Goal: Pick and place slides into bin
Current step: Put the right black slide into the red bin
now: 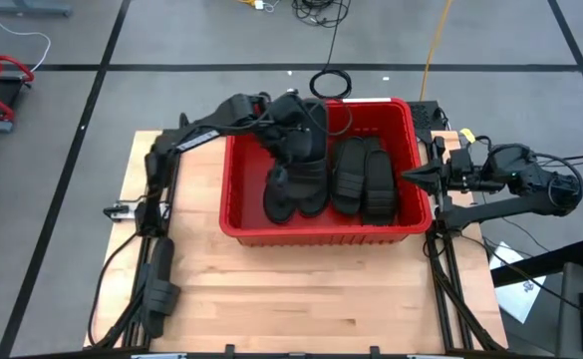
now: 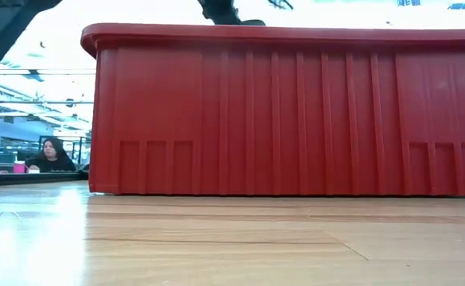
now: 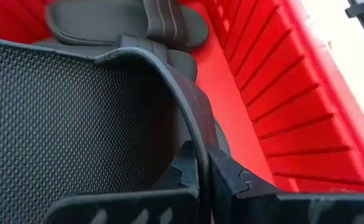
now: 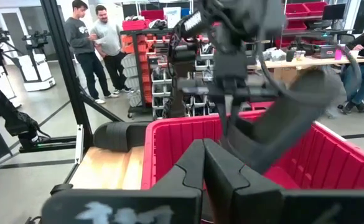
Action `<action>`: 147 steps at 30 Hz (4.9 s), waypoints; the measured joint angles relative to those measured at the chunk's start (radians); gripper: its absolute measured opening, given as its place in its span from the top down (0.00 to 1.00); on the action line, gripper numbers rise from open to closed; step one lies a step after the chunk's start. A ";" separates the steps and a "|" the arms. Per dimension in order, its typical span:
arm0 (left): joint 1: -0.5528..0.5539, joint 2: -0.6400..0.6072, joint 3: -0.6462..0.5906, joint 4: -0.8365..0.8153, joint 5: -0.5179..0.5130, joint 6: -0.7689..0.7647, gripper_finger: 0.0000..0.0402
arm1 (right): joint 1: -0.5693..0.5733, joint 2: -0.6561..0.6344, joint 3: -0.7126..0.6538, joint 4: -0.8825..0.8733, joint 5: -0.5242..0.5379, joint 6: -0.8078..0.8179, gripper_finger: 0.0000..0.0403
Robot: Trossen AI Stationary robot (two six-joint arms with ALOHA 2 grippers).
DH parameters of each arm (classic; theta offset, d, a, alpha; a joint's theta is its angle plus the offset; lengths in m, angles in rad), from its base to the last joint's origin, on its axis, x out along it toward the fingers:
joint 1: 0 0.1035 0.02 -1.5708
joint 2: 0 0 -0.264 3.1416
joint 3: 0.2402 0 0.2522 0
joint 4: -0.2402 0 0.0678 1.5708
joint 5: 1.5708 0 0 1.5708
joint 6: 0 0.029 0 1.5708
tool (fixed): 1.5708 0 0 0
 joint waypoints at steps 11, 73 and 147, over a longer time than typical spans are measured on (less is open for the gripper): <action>0.059 0.126 -0.001 0.103 0.200 0.067 0.99 | 0.000 0.001 0.000 0.000 0.001 0.025 1.00; 0.141 0.389 -0.027 0.143 0.387 -0.045 0.93 | 0.000 0.013 -0.001 -0.007 0.050 0.008 1.00; 0.052 0.242 -0.224 -0.031 -0.087 0.082 0.99 | 0.000 0.013 -0.001 -0.008 -0.007 0.025 1.00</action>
